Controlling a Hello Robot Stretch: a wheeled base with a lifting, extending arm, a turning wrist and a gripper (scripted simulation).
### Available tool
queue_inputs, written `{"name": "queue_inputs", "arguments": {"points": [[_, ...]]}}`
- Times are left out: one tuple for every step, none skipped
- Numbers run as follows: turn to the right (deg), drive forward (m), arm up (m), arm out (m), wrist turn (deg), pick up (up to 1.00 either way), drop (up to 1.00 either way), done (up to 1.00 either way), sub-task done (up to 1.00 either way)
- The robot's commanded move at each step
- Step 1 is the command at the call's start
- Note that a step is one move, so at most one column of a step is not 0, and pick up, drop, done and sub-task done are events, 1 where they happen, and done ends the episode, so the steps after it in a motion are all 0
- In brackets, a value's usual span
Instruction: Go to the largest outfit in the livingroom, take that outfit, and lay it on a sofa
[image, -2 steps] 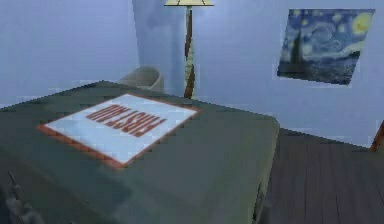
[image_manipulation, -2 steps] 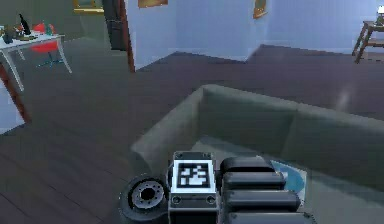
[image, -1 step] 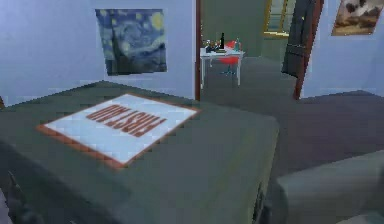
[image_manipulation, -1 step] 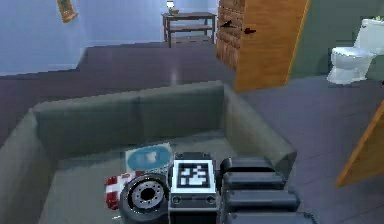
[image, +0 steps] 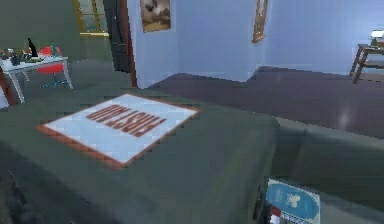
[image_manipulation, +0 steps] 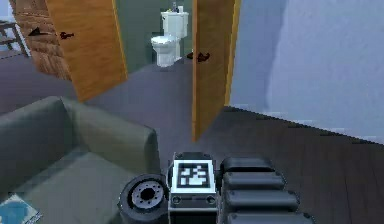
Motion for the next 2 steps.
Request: {"name": "queue_inputs", "arguments": {"points": [[27.0,0.00,0.00,0.00,0.0,0.00,0.00,0.00,0.00],[0.0,0.30,0.00,0.00,0.0,0.00,0.00,0.00,0.00]]}}
